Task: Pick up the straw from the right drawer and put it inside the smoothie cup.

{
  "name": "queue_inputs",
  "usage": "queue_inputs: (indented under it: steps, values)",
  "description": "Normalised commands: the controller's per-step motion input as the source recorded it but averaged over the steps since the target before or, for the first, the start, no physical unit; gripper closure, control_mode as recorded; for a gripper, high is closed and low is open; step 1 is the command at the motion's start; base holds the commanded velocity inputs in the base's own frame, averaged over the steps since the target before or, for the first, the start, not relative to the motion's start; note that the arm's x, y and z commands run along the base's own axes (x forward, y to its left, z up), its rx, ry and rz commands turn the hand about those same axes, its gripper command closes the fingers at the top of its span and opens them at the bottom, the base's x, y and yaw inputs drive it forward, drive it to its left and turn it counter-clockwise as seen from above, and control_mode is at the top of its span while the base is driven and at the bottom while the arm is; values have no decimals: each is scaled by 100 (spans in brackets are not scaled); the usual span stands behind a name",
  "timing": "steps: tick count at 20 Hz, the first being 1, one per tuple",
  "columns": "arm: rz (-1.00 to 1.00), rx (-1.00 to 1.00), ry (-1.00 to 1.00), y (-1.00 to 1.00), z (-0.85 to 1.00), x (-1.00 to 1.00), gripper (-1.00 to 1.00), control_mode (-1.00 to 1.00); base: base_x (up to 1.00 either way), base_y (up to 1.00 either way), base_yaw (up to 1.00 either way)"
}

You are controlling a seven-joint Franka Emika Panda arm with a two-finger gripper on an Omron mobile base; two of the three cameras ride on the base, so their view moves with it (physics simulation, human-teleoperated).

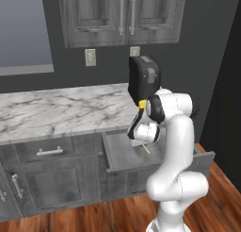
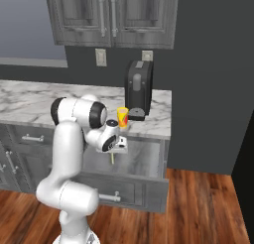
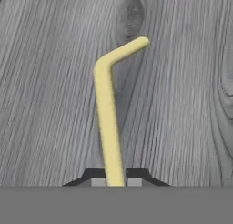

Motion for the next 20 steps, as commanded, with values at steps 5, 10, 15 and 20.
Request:
queue_inputs:
  steps: [5,10,15,20]
  values:
    - [8,1,-20,-19,100,-54,100,-100,0,0,0]
    - [3,5,-20,-16,100,-50,100,-100,0,0,0]
    - [4,9,-20,-5,100,-29,100,-100,0,0,0]
    - [10,15,-27,-1,98,-9,100,-100,0,0,0]
